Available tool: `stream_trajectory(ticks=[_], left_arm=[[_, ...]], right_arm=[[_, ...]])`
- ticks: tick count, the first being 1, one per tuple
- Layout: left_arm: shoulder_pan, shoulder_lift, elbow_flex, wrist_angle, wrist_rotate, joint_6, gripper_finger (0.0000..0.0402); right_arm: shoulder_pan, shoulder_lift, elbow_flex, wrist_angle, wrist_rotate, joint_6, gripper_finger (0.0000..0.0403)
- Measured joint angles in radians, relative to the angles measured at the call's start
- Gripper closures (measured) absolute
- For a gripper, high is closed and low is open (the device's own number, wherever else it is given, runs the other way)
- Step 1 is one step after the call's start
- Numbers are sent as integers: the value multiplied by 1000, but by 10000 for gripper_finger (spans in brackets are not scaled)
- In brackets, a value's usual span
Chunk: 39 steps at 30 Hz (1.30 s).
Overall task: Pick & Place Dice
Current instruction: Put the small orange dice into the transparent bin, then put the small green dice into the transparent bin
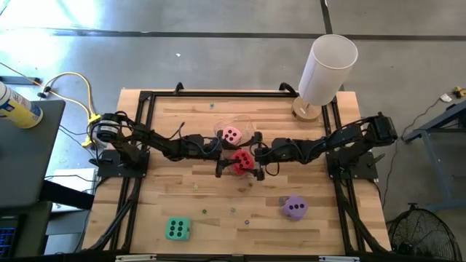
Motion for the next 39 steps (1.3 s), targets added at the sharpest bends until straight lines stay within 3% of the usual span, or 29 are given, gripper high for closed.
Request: stream_trajectory(ticks=[7,13,39], left_arm=[[8,0,0,0,-4,-3,175],[8,0,0,-1,-7,-4,175],[8,-1,0,0,-7,31,175]], right_arm=[[-11,0,0,-9,-11,9,3],[-11,0,0,-9,-83,-10,3],[-10,0,0,-34,-75,-20,3]])
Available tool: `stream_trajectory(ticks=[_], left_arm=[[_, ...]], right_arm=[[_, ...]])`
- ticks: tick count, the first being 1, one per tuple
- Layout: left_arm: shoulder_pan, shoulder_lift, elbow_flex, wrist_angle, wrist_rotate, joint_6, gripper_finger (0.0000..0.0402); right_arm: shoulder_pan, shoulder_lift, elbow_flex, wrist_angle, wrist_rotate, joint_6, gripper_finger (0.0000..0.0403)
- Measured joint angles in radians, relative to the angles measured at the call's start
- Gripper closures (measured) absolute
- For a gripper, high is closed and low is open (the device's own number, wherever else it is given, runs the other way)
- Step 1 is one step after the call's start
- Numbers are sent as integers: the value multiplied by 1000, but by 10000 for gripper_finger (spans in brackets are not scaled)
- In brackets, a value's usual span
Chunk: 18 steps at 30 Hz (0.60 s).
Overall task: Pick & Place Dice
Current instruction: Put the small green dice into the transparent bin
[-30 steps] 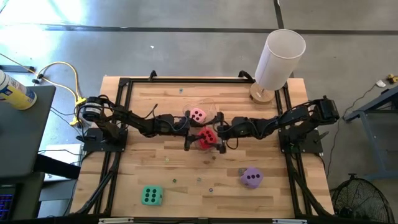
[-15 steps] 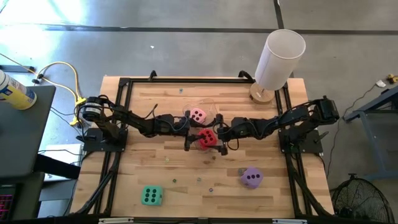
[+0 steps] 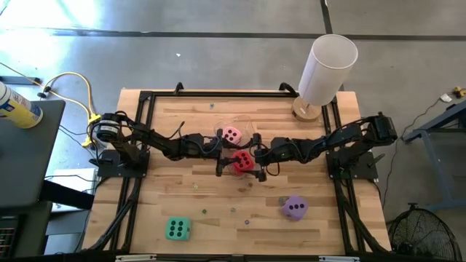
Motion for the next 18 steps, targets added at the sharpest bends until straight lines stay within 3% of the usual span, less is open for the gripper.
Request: stream_trajectory(ticks=[4,18], left_arm=[[0,0,0,0,0,0,175],[-29,-79,0,-91,-8,170,175]], right_arm=[[13,-8,0,-7,30,-4,3],[141,-81,0,-56,392,-134,3]])
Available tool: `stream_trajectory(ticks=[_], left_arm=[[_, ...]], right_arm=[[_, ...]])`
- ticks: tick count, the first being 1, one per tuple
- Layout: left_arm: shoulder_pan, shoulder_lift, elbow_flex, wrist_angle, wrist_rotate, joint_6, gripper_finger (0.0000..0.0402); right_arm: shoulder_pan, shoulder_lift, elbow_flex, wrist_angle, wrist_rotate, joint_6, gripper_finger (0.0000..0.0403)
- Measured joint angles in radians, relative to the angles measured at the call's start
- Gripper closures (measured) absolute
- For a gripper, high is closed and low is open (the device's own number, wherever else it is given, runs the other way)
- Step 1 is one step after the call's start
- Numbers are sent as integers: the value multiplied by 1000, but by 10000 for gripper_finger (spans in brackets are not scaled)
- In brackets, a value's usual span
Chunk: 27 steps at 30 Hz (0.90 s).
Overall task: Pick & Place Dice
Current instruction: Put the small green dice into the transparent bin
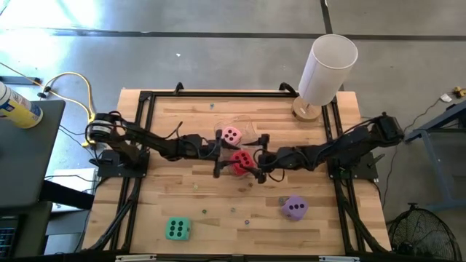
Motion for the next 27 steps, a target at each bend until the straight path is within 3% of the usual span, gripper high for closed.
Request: stream_trajectory(ticks=[12,22,27], left_arm=[[-105,-216,-1,-314,-273,85,175],[-160,-267,-1,-396,-281,98,175],[-166,-267,-1,-393,-275,32,175]], right_arm=[[117,-88,2,-47,204,-75,3],[125,-85,-1,-56,139,-79,3],[125,-85,-1,-55,128,-77,3]])
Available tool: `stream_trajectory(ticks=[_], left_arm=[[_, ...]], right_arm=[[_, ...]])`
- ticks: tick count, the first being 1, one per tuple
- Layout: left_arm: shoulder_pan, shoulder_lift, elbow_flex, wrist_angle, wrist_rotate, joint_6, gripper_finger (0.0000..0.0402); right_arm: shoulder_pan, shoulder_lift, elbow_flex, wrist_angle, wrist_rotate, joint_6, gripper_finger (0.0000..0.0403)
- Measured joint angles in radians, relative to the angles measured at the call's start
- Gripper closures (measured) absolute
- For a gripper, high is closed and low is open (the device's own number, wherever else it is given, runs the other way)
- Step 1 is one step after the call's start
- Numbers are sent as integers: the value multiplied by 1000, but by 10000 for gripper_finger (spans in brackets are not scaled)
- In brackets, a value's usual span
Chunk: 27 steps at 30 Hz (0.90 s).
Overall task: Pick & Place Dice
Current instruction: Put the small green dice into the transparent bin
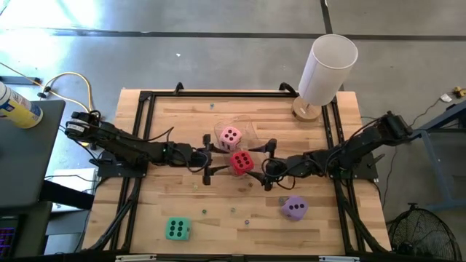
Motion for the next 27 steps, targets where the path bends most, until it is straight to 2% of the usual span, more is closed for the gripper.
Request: stream_trajectory(ticks=[5,11,13,27], left_arm=[[2,0,0,0,0,-38,175],[2,0,0,0,0,-53,175],[2,0,0,0,0,-54,175],[-5,1,0,-5,-1,-24,175]], right_arm=[[0,0,0,-1,-33,23,3],[0,0,0,-11,-249,51,3],[0,0,0,-11,-281,40,3],[11,1,0,19,-307,62,3]])
